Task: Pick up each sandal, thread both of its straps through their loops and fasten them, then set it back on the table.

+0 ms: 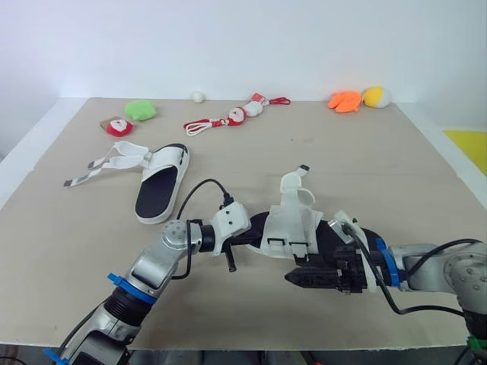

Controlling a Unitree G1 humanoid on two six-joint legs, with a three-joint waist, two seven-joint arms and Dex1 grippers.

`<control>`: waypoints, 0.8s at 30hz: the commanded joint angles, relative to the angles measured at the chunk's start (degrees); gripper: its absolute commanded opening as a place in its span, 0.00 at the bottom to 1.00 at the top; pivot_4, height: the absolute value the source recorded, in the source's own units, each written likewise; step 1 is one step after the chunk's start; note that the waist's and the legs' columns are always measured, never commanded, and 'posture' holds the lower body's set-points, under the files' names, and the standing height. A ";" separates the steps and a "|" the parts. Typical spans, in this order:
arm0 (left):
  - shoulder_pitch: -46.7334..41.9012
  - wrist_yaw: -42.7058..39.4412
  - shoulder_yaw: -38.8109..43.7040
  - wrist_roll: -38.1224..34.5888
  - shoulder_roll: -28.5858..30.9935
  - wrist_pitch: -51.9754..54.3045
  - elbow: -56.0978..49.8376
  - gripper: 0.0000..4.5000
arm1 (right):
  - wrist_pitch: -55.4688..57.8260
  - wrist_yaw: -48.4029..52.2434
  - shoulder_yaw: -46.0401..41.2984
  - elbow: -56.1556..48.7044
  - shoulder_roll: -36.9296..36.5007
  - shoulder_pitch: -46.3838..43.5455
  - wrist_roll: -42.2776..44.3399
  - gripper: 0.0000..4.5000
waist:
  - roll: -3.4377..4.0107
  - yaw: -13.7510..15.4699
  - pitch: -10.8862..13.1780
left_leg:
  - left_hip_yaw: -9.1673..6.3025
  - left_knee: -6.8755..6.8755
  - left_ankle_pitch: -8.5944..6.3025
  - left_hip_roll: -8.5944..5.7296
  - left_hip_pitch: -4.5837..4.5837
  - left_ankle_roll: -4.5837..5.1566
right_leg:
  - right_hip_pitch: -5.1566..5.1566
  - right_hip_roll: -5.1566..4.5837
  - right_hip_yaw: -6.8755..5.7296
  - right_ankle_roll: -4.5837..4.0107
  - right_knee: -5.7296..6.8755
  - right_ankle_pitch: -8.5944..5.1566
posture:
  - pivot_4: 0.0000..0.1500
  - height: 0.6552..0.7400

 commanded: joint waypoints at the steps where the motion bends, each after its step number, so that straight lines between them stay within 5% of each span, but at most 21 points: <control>1: 1.66 -1.03 -3.06 1.94 1.01 1.90 2.68 0.00 | -0.17 -2.73 -2.89 0.61 0.38 -2.43 4.65 1.00 | 0.00 -0.01 0.00 | 0.00 0.00 0.00 0.00 0.00 0.00 | 0.00 0.00 0.00 0.00 0.00 0.00 | 1.00 1.00; 3: 1.67 -1.03 -3.09 1.95 1.02 1.81 2.75 0.00 | -0.13 -3.85 -2.60 0.86 0.13 -2.66 5.68 1.00 | 0.00 0.00 0.00 | -0.01 0.00 0.00 0.01 0.00 0.00 | 0.00 0.01 0.00 -0.01 0.00 0.00 | 1.00 1.00; 6: 1.73 -0.96 -3.16 1.98 0.94 1.80 2.73 0.00 | 0.07 -5.54 -2.02 1.66 -0.02 -2.24 6.65 0.80 | 0.00 0.00 0.00 | 0.00 0.00 0.00 0.01 0.00 0.00 | 0.00 0.01 0.00 -0.01 0.00 0.01 | 1.00 1.00; 13: 2.01 -0.86 -3.17 1.95 0.92 1.99 2.42 0.00 | 0.31 -7.61 -0.88 1.62 -0.48 -0.16 7.48 0.01 | 0.00 0.01 0.00 | -0.01 -0.01 0.00 0.00 -0.02 0.00 | 0.00 0.00 0.00 -0.03 0.00 -0.02 | 1.00 1.00; 24: 2.17 -0.80 -3.20 1.98 0.86 2.11 2.27 0.00 | 0.34 -5.83 3.48 -7.12 -2.71 10.97 5.89 0.01 | -0.02 0.00 -0.02 | -0.02 -0.05 -0.01 0.02 0.03 0.01 | 0.00 0.01 0.00 -0.05 0.00 -0.06 | 1.00 1.00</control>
